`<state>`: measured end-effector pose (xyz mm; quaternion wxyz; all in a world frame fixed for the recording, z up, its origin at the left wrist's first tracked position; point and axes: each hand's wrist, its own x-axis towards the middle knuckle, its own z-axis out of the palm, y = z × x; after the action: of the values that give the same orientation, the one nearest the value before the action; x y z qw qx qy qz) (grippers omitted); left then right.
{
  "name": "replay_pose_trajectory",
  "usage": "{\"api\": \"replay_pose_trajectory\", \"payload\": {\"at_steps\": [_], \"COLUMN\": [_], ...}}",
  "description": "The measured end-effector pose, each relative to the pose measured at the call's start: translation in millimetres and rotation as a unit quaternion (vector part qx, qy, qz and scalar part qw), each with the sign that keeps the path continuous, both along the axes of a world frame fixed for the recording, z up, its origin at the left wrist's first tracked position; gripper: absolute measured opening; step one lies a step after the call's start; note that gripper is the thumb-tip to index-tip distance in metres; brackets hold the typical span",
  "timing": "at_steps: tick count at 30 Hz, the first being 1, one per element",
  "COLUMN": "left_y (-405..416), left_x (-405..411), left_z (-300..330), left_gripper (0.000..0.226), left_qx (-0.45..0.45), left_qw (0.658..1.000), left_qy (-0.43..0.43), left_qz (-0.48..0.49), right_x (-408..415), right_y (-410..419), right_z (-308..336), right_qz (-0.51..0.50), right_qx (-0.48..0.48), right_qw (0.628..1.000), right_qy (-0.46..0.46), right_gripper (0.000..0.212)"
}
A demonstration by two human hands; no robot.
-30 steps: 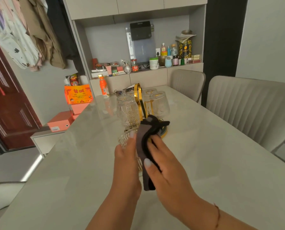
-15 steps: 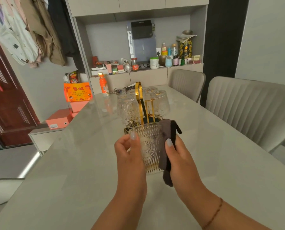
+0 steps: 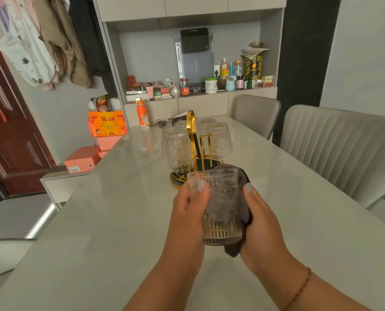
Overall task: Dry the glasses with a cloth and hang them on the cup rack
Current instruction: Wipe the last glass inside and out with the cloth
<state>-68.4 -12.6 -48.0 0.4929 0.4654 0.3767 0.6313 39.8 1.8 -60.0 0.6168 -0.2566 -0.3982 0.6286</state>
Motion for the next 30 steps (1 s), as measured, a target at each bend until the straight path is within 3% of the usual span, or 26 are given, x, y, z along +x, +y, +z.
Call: {"api": "replay_pose_trajectory", "payload": {"at_steps": [4,8,10,12,15,17,20,22,24,26,30], "left_y": [-2.1,-9.9,-7.0,-5.3,-5.2,-5.8,-0.3,-1.0,-4.6,-6.4,-5.9], "left_x": [2.8,11.0,8.6,5.7,3.0,2.6,3.0,4.3,6.3,7.7,4.5], "left_z": [0.8,-4.8,-6.9,-6.7,-4.7,-1.9,-5.1,-4.3,-3.7,-6.4,-9.0], "left_gripper": [0.064,0.084,0.073,0.069,0.092,0.092,0.074,0.067,0.068,0.074,0.069], "left_qx": [-0.016,0.017,0.031,0.029,0.006,0.002,-0.023,-0.016,-0.013,0.003,0.019], "left_qw": [0.999,0.999,0.999,0.999,0.995,0.996,0.998,0.996,0.998,0.999,1.0], "left_qy": [0.018,0.04,0.026,0.002,-0.032,-0.04,-0.023,-0.001,-0.019,0.008,0.012], "left_qz": [0.034,0.027,0.017,-0.023,-0.093,-0.083,0.047,0.089,0.061,0.036,0.002], "right_x": [-3.6,-8.0,-5.6,-1.4,1.2,0.0,-2.3,-4.0,-7.3,-8.5,-4.0], "right_y": [-4.7,-12.1,-12.6,-9.3,-2.9,-3.6,-8.4,-9.7,-13.0,-15.2,-12.7], "right_z": [0.0,-1.9,-1.4,-0.2,-2.4,-2.8,-2.0,-2.7,-1.5,-4.8,-3.1], "right_qz": [-0.103,-0.193,-0.18,-0.121,-0.021,-0.017,-0.074,-0.123,-0.152,-0.153,-0.074], "right_qx": [0.068,0.194,0.198,0.144,0.048,0.036,0.054,0.08,0.119,0.16,0.12], "right_qw": [0.986,0.942,0.947,0.974,0.998,0.999,0.995,0.984,0.97,0.962,0.986], "right_qy": [-0.111,-0.194,-0.177,-0.123,-0.042,-0.02,-0.034,-0.096,-0.147,-0.157,-0.091], "right_gripper": [0.022,0.032,0.034,0.029,0.051,0.048,0.039,0.031,0.022,0.032,0.039]}}
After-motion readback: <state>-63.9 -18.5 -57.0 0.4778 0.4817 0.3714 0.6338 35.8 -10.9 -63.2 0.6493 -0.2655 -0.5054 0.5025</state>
